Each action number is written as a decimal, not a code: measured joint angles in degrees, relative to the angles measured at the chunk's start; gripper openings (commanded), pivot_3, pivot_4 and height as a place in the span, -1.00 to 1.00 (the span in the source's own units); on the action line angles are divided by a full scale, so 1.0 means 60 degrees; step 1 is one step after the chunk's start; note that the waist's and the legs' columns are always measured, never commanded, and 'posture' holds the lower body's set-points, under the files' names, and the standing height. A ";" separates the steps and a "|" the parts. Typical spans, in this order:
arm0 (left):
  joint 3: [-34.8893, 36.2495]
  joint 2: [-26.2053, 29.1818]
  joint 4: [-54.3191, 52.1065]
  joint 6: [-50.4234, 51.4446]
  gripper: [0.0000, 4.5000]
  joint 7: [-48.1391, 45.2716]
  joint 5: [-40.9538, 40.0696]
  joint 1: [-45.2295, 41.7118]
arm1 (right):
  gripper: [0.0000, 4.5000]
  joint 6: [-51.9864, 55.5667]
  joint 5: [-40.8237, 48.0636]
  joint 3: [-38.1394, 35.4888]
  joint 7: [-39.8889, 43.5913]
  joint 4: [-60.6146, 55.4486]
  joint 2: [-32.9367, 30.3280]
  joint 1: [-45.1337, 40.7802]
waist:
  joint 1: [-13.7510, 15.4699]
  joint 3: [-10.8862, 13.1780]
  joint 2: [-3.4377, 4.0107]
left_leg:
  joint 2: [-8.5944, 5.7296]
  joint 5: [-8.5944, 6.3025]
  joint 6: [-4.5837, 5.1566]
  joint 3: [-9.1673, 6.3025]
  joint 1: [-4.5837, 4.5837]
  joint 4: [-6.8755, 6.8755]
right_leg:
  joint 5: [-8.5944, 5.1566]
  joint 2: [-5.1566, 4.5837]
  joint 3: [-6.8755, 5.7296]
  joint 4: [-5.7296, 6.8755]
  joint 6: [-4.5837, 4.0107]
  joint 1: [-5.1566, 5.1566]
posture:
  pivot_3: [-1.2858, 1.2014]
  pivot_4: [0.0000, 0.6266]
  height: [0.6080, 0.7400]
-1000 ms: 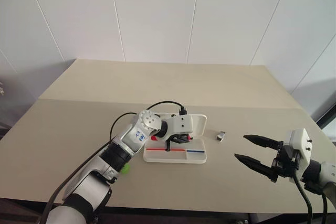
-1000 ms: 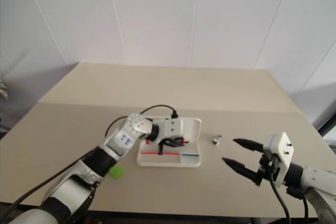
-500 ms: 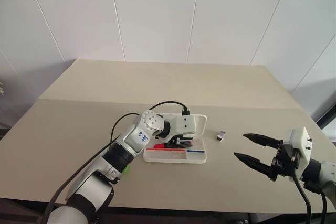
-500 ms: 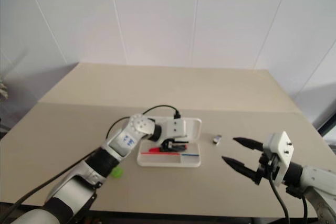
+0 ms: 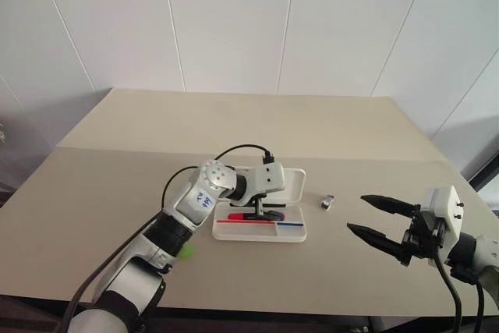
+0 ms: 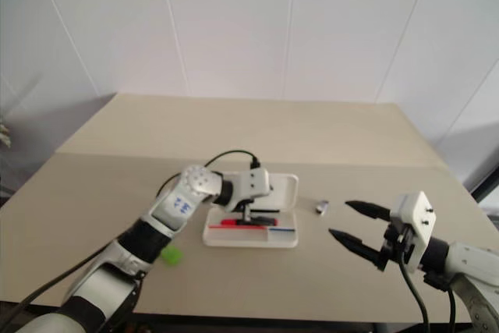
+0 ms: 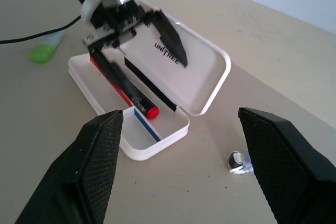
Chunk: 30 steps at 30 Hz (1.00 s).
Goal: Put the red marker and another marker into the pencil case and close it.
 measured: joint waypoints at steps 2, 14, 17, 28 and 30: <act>0.0330 0.0178 -0.0359 0.0199 1.00 -0.0241 -0.0326 0.0014 | 1.00 0.0018 0.0035 0.0001 0.0071 -0.0001 -0.0047 -0.0003 | 0.0010 0.0000 0.0000 | 0.0000 0.0000 0.0000 0.0000 -0.0001 0.0001 | 0.0001 0.0000 0.0000 0.0000 0.0002 0.0001 | 0.03 -0.52 1.00; 0.2797 0.1692 -0.1997 0.0194 1.00 -0.2490 -0.3558 0.1287 | 1.00 0.0083 0.0074 0.0163 0.0686 0.0119 -0.0329 -0.0154 | -0.0030 -0.0001 0.0001 | 0.0002 0.0001 0.0000 0.0002 0.0007 0.0000 | 0.0032 -0.0001 -0.0001 0.0008 0.0059 0.0002 | 0.03 -0.52 1.00; 0.3218 0.2402 -0.1946 -0.0478 1.00 -0.3485 -0.4055 0.1691 | 1.00 0.0118 0.0138 0.0237 0.0961 0.0188 -0.0413 -0.0223 | -0.0017 -0.0001 0.0001 | 0.0001 0.0001 0.0001 0.0004 0.0007 0.0005 | 0.0031 -0.0002 0.0000 0.0006 0.0056 0.0005 | 0.03 -0.52 1.00; 0.4018 0.3238 0.1524 -0.3061 1.00 -0.5154 -0.4361 0.1917 | 1.00 0.0177 0.0811 0.0182 0.2546 0.0583 -0.0819 -0.0375 | -0.0001 -0.0001 0.0000 | 0.0001 0.0004 0.0006 0.0004 0.0007 0.0020 | -0.0032 -0.0002 0.0000 0.0008 -0.0067 0.0010 | 0.03 -0.52 1.00; 0.4031 0.3298 0.2204 -0.3218 1.00 -0.5164 -0.4665 0.1916 | 1.00 0.0199 0.0975 0.0131 0.2678 0.0599 -0.0831 -0.0373 | -0.0007 0.0000 0.0000 | 0.0002 0.0004 0.0006 0.0004 0.0006 0.0020 | -0.0031 -0.0002 0.0000 0.0010 -0.0063 0.0008 | 0.03 -0.52 1.00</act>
